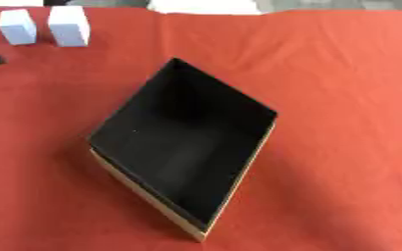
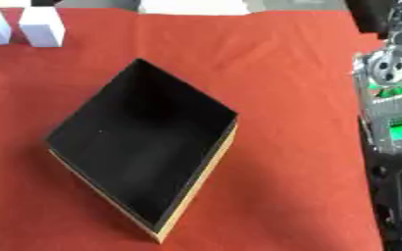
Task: Pick up objects on the table and place them in the box.
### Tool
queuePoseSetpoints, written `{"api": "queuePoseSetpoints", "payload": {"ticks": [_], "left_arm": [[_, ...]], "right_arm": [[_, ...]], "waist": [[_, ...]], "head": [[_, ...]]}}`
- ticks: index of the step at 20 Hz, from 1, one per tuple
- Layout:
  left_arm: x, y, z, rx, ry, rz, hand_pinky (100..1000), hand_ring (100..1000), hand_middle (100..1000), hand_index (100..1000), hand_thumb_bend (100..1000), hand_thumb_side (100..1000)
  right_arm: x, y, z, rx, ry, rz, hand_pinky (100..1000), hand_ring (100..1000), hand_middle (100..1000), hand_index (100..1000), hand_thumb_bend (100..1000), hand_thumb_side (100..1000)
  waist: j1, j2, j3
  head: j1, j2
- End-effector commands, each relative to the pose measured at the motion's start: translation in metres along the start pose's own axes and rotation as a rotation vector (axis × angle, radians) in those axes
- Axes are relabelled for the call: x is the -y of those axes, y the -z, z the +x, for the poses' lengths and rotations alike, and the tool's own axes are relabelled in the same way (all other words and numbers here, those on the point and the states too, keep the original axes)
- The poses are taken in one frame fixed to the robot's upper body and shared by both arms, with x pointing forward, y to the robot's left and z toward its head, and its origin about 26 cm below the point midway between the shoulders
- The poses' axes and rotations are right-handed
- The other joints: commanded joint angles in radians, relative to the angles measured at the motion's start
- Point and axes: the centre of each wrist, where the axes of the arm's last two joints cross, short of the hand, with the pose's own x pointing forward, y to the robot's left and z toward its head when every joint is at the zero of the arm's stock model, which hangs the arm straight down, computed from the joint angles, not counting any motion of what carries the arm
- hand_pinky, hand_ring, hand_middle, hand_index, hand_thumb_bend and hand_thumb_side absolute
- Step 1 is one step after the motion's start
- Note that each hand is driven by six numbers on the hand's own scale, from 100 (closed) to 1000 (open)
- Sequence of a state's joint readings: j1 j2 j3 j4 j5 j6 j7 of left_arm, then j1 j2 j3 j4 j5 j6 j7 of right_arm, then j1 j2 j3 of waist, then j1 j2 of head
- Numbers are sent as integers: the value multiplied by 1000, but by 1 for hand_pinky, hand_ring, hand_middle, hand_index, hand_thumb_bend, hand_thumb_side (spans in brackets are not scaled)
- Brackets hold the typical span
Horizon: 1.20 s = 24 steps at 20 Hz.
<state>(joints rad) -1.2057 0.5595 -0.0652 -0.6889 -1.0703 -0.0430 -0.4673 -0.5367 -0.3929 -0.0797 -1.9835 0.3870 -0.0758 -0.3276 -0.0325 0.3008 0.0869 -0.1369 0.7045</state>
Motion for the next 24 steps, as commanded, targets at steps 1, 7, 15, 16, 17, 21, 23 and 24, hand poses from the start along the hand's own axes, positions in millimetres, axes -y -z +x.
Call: {"api": "queuePoseSetpoints", "payload": {"ticks": [1, 7, 15, 16, 17, 21, 23, 24], "left_arm": [[-22, -5, 1, -14, 40, 47, 755, 840, 901, 985, 574, 100], [-28, -4, 5, -37, 96, 59, 757, 849, 934, 998, 569, 100], [-34, -3, 6, -63, 104, 95, 759, 859, 951, 994, 539, 100], [-34, -3, 6, -64, 104, 102, 759, 860, 953, 995, 529, 100], [-35, -4, 7, -65, 104, 107, 760, 861, 954, 995, 525, 100], [-37, -4, 6, -80, 91, 130, 761, 864, 959, 992, 496, 100], [-38, -4, 4, -97, 86, 148, 759, 862, 956, 976, 501, 100], [-39, -5, 3, -104, 85, 158, 760, 862, 953, 961, 515, 100]], "right_arm": [[6, 8, 5, 37, -9, -4, 770, 609, 526, 798, 100, 694], [6, 10, 6, 41, -5, 0, 770, 608, 525, 798, 100, 695], [6, 13, 8, 51, 0, 6, 770, 606, 522, 798, 100, 698], [6, 14, 8, 52, 0, 7, 770, 605, 522, 798, 100, 698], [6, 14, 9, 52, 0, 7, 770, 605, 521, 798, 100, 698], [5, 15, 10, 56, 3, 9, 770, 605, 521, 798, 100, 699], [5, 16, 10, 60, 5, 10, 770, 605, 520, 798, 100, 699], [5, 16, 10, 61, 6, 11, 770, 604, 520, 798, 100, 699]], "waist": [[2, -17, -2], [2, -8, -7], [-1, 5, -16], [-2, 7, -17], [-4, 8, -18], [-6, 13, -19], [-5, 16, -20], [-5, 17, -22]], "head": [[-6, -29], [-5, -42], [-2, -40], [-2, -41], [-1, -42], [7, -44], [12, -39], [16, -36]]}}
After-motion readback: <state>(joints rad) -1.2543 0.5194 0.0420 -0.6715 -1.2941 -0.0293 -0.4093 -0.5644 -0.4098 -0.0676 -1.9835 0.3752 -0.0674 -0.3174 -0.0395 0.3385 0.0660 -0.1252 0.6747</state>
